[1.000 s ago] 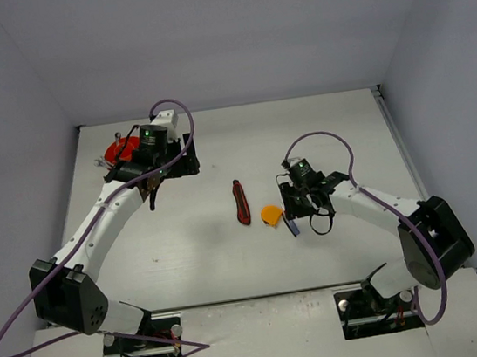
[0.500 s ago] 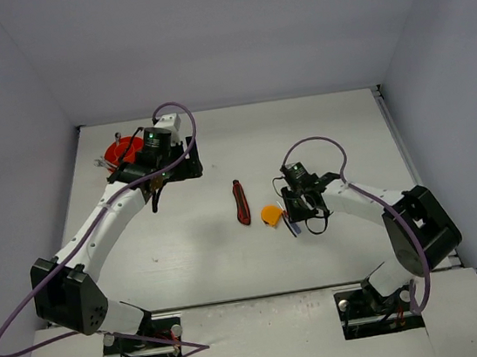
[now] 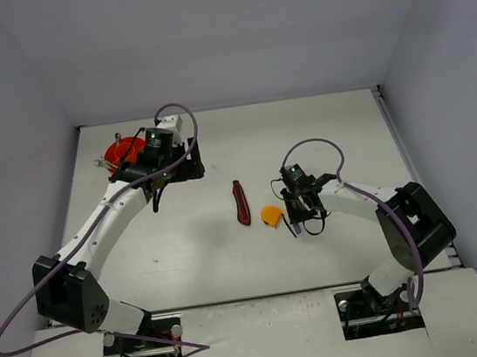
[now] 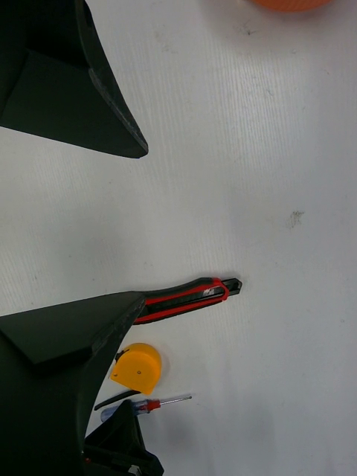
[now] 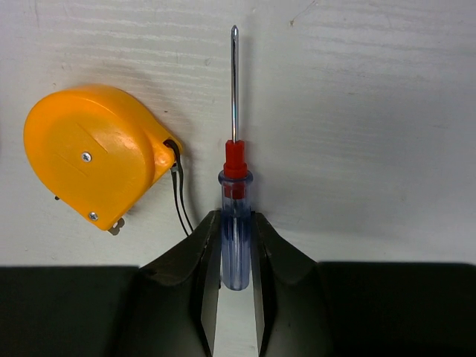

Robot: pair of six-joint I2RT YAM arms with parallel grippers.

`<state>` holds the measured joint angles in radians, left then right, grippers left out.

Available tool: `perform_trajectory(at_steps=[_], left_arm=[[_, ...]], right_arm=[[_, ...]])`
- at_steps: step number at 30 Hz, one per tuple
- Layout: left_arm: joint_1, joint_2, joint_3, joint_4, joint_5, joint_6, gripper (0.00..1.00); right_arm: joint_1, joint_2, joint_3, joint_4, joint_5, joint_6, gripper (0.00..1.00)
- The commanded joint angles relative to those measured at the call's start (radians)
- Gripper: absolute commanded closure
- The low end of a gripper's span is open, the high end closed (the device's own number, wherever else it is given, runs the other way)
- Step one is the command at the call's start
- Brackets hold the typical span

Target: Sort the tools into containers

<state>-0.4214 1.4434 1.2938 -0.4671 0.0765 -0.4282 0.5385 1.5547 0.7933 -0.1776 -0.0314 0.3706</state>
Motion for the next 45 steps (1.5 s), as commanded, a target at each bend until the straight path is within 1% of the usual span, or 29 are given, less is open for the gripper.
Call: perform_trajectory(at_steps=[1,5,9,11,12,15,22,33,39,42,45], left_arm=[[-0.024,-0.010,0.051,0.041,0.028,-0.028,0.30],[-0.037,-0.002,0.079,0.066,0.079,-0.083,0.30],[-0.066,-0.002,0.089,0.136,0.159,-0.176,0.30],[-0.085,0.002,0.087,0.219,0.195,-0.252,0.30],[-0.091,0.004,0.085,0.243,0.207,-0.274,0.30],[-0.137,0.025,0.087,0.358,0.247,-0.359,0.30],[-0.224,0.076,0.134,0.449,0.233,-0.357,0.30],[-0.297,0.153,0.175,0.441,0.217,-0.325,0.32],[-0.317,0.173,0.199,0.403,0.197,-0.295,0.41],[-0.323,0.179,0.196,0.410,0.205,-0.297,0.49],[-0.329,0.184,0.193,0.424,0.219,-0.305,0.67]], right_arm=[[0.009,-0.031,0.020,-0.010,0.099,0.002,1.00],[0.009,-0.116,0.089,-0.008,0.099,-0.026,1.00],[0.011,-0.238,0.153,0.014,0.079,-0.063,1.00],[0.012,-0.287,0.176,0.045,0.043,-0.074,1.00],[0.015,-0.316,0.185,0.072,-0.003,-0.079,1.00],[0.019,-0.361,0.193,0.124,-0.064,-0.086,1.00],[0.020,-0.396,0.213,0.168,-0.127,-0.065,1.00],[0.020,-0.401,0.212,0.216,-0.155,-0.041,1.00],[0.020,-0.401,0.211,0.225,-0.160,-0.033,1.00],[0.020,-0.400,0.212,0.229,-0.156,-0.032,1.00],[0.020,-0.397,0.214,0.231,-0.151,-0.030,1.00]])
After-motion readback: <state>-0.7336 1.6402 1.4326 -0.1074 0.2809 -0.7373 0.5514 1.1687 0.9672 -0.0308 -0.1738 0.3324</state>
